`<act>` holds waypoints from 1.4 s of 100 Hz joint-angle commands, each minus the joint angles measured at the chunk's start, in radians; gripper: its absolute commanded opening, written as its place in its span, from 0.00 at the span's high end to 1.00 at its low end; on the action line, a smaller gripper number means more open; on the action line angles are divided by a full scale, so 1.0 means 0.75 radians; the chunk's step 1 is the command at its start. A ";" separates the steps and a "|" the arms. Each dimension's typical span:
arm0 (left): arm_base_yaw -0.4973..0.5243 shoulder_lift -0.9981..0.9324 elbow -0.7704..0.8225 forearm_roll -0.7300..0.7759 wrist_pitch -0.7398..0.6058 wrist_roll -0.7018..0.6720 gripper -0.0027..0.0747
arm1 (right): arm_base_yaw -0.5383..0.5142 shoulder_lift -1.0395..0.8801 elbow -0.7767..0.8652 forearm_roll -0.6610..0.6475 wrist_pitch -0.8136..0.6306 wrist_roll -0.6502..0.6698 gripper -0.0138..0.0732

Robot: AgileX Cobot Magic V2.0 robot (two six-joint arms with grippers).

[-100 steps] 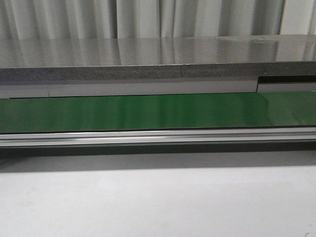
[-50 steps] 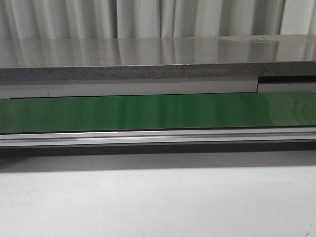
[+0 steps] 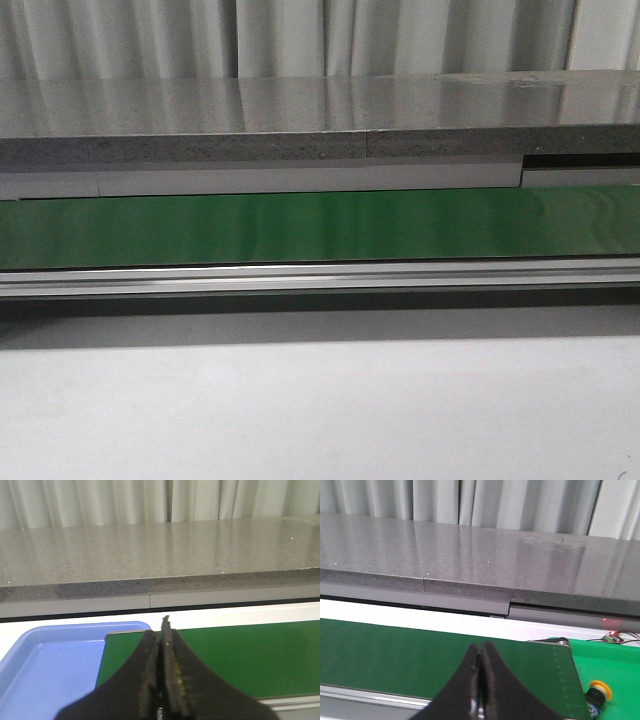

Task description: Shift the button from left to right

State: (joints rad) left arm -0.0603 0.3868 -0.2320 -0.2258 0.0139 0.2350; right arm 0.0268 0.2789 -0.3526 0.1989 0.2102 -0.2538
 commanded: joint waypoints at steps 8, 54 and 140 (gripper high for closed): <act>-0.011 0.007 -0.038 -0.011 -0.109 -0.007 0.99 | 0.004 0.008 -0.032 0.005 -0.116 -0.010 0.94; -0.011 0.007 -0.038 -0.011 -0.109 -0.007 0.99 | 0.005 -0.262 0.319 -0.206 -0.321 0.248 0.94; -0.011 0.007 -0.038 -0.011 -0.109 -0.007 0.99 | 0.005 -0.411 0.484 -0.200 -0.330 0.251 0.94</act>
State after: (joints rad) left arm -0.0603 0.3868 -0.2320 -0.2258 0.0125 0.2350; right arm 0.0268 -0.0103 0.0282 0.0584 0.0395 -0.0667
